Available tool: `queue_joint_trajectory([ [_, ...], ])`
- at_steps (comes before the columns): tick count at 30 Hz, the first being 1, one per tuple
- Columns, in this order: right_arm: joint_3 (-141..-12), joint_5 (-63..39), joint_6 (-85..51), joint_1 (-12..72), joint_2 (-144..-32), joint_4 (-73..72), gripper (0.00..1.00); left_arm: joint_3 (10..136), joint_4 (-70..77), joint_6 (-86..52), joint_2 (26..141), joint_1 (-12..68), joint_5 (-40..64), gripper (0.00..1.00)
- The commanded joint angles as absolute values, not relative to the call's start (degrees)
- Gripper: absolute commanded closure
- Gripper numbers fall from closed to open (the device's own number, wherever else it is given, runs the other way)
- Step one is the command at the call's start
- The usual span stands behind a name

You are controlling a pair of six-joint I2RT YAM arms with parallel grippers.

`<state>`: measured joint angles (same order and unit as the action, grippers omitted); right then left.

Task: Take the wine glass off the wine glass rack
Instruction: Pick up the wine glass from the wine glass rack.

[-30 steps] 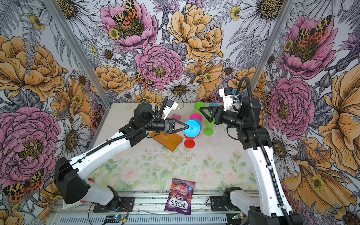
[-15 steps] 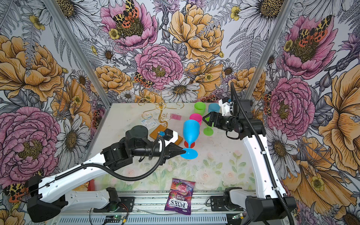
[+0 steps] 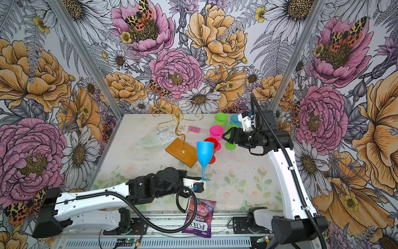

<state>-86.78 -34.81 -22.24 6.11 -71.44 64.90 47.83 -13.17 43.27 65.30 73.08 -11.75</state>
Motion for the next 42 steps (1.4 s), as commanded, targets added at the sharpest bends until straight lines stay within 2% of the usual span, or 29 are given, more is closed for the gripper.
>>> queue_joint_trajectory([
  [1, -89.24, -35.26, -22.37, 8.46, -73.02, 65.3, 0.23, 46.59, -5.75, 52.55, 64.95, 74.29, -20.78, 1.0],
  [7, -90.52, -34.94, -22.16, 12.13, -75.63, 65.48, 0.21, 43.61, -1.33, 62.87, 67.63, 77.73, -28.41, 1.0],
  [12, -90.79, -35.4, -21.96, 13.79, -76.93, 65.65, 0.26, 41.08, 3.94, 68.99, 70.6, 78.5, -33.08, 1.0],
  [23, -90.7, -33.13, -18.6, 14.91, -77.8, 69.83, 0.45, 38.04, 13.48, 79.46, 74.43, 78.53, -39.17, 1.0],
  [34, -90.15, -33.28, -16.89, 15.19, -79.13, 71.25, 0.61, 37.1, 17.08, 82.85, 75.84, 78.49, -41.64, 1.0],
  [42, -90.34, -33.36, -16.48, 15.22, -79.46, 71.32, 0.78, 36.74, 19.05, 84.46, 76.7, 78.47, -42.49, 1.0],
])
